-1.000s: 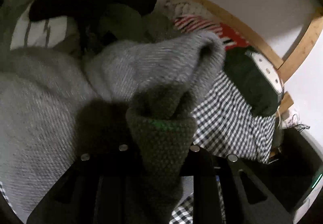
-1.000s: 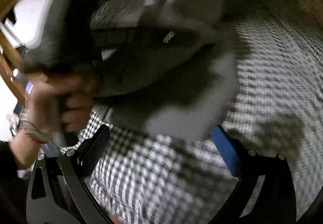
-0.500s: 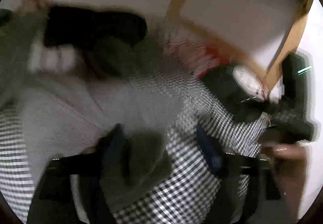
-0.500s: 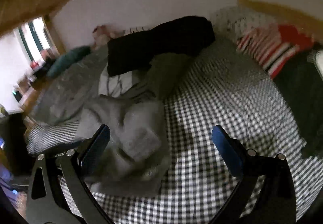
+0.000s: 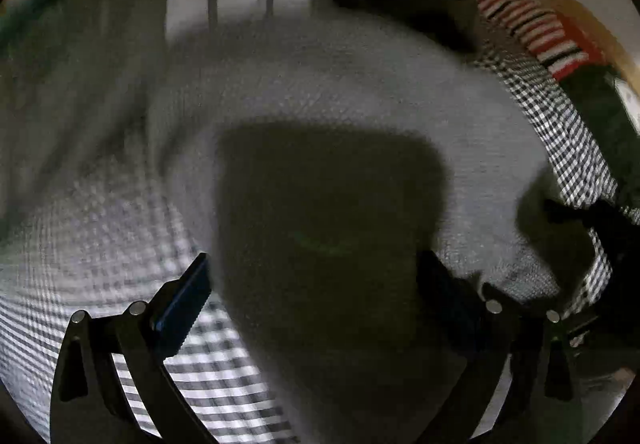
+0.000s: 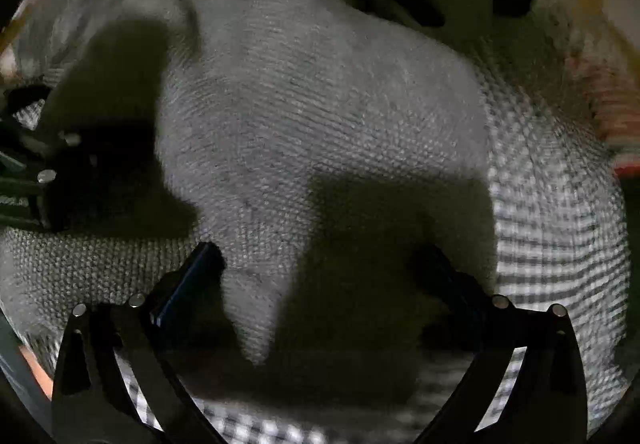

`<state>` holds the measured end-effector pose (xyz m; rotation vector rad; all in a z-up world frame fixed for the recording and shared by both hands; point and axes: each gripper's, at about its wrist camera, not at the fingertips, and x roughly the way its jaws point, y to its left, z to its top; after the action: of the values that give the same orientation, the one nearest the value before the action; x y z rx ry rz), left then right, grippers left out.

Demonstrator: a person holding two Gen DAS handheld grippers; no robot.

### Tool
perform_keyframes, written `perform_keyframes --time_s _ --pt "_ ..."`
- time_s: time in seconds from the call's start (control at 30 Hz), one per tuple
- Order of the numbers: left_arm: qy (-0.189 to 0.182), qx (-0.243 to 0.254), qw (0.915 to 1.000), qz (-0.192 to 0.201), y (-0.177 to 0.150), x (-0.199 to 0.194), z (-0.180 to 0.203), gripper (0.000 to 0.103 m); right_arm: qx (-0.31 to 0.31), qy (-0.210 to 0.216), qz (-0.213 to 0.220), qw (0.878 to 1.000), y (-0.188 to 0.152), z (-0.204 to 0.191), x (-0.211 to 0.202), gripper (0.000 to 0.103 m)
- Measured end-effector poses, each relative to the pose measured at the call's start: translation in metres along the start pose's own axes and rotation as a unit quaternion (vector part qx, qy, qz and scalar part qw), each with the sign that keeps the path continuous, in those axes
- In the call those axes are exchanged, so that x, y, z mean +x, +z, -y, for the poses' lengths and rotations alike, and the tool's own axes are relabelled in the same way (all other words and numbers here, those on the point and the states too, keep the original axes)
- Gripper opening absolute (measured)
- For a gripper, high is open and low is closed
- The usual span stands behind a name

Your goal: Fold large clothes

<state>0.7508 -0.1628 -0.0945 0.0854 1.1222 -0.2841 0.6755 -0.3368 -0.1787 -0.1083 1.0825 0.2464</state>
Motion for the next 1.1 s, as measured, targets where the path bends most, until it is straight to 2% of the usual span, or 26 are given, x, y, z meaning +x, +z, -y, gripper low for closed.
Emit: perform_keyframes --time_s 0.07,0.13,0.2,0.23,0.3,0.4,0.47,0.57,0.63,0.7,0.73,0.77,0.8,0.83,0.9,0.93,0.97,1.0,1.03,1.1 --pt "-0.049 -0.032 0.9983 0.005 -0.005 0.011 -0.015 0.099 0.010 0.015 0.013 1.000 -0.006 0.008 -0.001 0.101" --pt "-0.090 -0.075 0.9930 -0.008 -0.008 0.014 -0.028 0.099 0.009 0.010 0.013 1.000 -0.004 0.009 -0.002 0.101" --pt "-0.079 -0.078 0.9938 0.011 -0.013 -0.007 -0.026 0.098 0.016 0.004 0.011 1.000 0.000 0.009 -0.013 0.100" --pt "-0.062 -0.064 0.9953 0.039 -0.019 -0.029 -0.017 0.098 0.018 -0.005 0.016 1.000 -0.001 0.010 -0.024 0.100" --pt "-0.061 -0.039 0.9954 0.064 -0.034 -0.052 -0.003 0.098 0.017 -0.008 0.025 1.000 -0.001 0.007 -0.037 0.100" --pt "-0.063 -0.007 0.9976 0.026 -0.057 -0.040 0.012 0.098 0.000 -0.014 0.008 1.000 -0.010 0.009 -0.022 0.100" --pt "-0.071 -0.023 0.9971 0.014 -0.064 -0.023 0.010 0.098 0.011 -0.008 0.015 1.000 -0.012 0.009 -0.016 0.100" --pt "-0.122 -0.057 0.9909 -0.002 -0.066 0.002 -0.003 0.099 0.021 0.000 0.025 0.999 -0.015 0.015 -0.008 0.101" --pt "-0.168 -0.087 0.9818 -0.011 -0.072 0.014 -0.009 0.099 0.024 0.006 0.030 0.999 -0.016 0.020 -0.006 0.101" --pt "-0.191 -0.096 0.9769 -0.001 -0.077 0.009 -0.009 0.099 0.024 0.010 0.035 0.999 -0.011 0.018 -0.007 0.101" --pt "-0.206 -0.108 0.9725 0.001 -0.080 0.003 -0.022 0.099 0.031 0.019 0.045 0.998 -0.013 0.023 -0.017 0.101" --pt "-0.231 -0.126 0.9648 0.004 -0.086 -0.005 -0.037 0.099 0.045 0.034 0.055 0.997 -0.012 0.026 -0.026 0.100" --pt "-0.257 -0.145 0.9555 0.004 -0.093 -0.012 -0.044 0.099 0.068 0.054 0.064 0.994 -0.017 0.035 -0.037 0.100" --pt "-0.281 -0.165 0.9454 0.002 -0.098 -0.012 -0.055 0.098 0.108 0.088 0.077 0.987 -0.024 0.050 -0.048 0.100" --pt "-0.315 -0.186 0.9307 -0.007 -0.105 -0.011 -0.072 0.098 0.172 0.144 0.084 0.971 -0.036 0.077 -0.057 0.101" --pt "-0.332 -0.195 0.9228 -0.015 -0.108 -0.007 -0.074 0.098 0.201 0.166 0.077 0.962 -0.044 0.090 -0.057 0.101" --pt "-0.340 -0.202 0.9183 -0.020 -0.109 -0.004 -0.075 0.098 0.229 0.185 0.056 0.954 -0.053 0.103 -0.050 0.101" --pt "-0.341 -0.207 0.9165 -0.023 -0.113 -0.006 -0.081 0.098 0.245 0.194 0.035 0.949 -0.061 0.111 -0.040 0.101" --pt "-0.334 -0.207 0.9193 -0.026 -0.112 -0.007 -0.077 0.098 0.253 0.200 0.024 0.946 -0.066 0.115 -0.034 0.101" --pt "-0.319 -0.197 0.9266 -0.030 -0.107 -0.005 -0.068 0.098 0.297 0.227 -0.014 0.927 -0.082 0.122 -0.014 0.101"
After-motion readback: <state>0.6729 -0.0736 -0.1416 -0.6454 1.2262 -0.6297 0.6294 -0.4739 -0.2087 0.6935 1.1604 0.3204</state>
